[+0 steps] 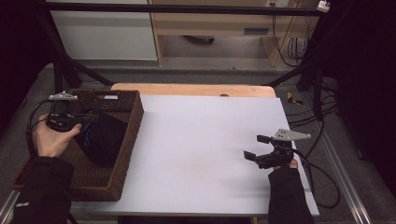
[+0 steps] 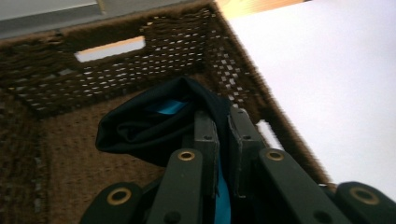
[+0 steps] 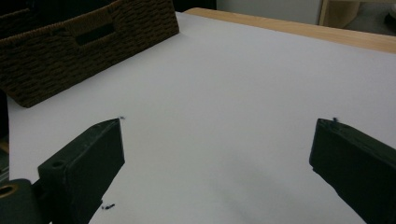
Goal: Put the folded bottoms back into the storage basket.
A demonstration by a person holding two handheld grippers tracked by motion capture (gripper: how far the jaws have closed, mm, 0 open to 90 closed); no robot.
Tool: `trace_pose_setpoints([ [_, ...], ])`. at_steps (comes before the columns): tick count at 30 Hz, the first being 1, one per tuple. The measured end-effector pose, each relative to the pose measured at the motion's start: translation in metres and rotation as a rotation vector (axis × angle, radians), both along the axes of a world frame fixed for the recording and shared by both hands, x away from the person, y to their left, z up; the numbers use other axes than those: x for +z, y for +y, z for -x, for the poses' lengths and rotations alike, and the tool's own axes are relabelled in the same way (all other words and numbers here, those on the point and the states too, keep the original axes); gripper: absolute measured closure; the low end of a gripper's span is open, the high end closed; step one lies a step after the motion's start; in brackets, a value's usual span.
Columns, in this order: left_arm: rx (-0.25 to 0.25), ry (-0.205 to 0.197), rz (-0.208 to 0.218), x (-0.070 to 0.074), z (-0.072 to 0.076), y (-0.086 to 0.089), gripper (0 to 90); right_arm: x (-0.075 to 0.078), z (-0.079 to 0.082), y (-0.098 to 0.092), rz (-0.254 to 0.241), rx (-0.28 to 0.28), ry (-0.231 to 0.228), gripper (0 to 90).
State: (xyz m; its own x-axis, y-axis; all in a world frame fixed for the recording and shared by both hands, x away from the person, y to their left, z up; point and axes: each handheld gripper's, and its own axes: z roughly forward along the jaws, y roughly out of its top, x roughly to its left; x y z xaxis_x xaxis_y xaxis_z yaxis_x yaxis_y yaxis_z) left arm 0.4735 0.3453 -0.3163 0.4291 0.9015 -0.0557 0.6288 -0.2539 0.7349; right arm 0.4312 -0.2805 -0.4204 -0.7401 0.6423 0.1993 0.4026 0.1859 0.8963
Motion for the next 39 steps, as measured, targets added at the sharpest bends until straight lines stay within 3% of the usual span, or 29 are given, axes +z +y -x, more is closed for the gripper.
trace_pose_setpoints([
  [6, 0.07, 0.006, -0.053, -0.012, -0.01, 0.02, 81.6, 0.0, 0.0, 0.0, 0.001, 0.001, -0.002, 3.4],
  [8, 0.099, -0.001, -0.065, -0.019, -0.012, 0.029, 74.3, 0.0, 0.0, 0.0, 0.0, 0.002, -0.002, 3.4],
  [9, 0.102, -0.026, -0.07, -0.022, -0.011, 0.033, 68.2, 0.0, 0.0, 0.001, 0.0, 0.002, -0.002, 3.4],
  [13, 0.121, -0.092, -0.001, -0.029, -0.004, 0.044, 50.0, -0.001, 0.0, 0.001, 0.004, 0.003, -0.002, 3.4],
  [16, 0.118, -0.118, 0.043, -0.031, 0.002, 0.046, 42.5, -0.001, 0.0, 0.001, 0.005, 0.003, 0.001, 3.4],
  [20, 0.092, -0.145, 0.072, -0.031, 0.009, 0.046, 35.8, -0.001, 0.0, 0.002, 0.006, 0.005, 0.001, 3.5],
  [23, 0.071, -0.147, 0.092, -0.032, 0.014, 0.043, 29.6, -0.001, -0.001, 0.002, 0.007, 0.005, 0.002, 3.5],
  [25, 0.06, -0.124, 0.116, -0.032, 0.016, 0.041, 25.3, -0.001, -0.001, 0.002, 0.006, 0.006, 0.002, 3.5],
  [30, 0.024, -0.139, 0.097, -0.03, 0.022, 0.032, 21.3, -0.001, -0.001, 0.002, 0.006, 0.006, 0.002, 3.5],
  [36, 0.005, -0.122, 0.126, -0.028, 0.025, 0.024, 13.5, -0.001, 0.0, 0.002, 0.005, 0.005, 0.002, 3.5],
  [39, 0.002, -0.116, 0.099, -0.026, 0.027, 0.016, 10.4, -0.001, -0.001, 0.002, 0.004, 0.006, 0.002, 3.5],
])
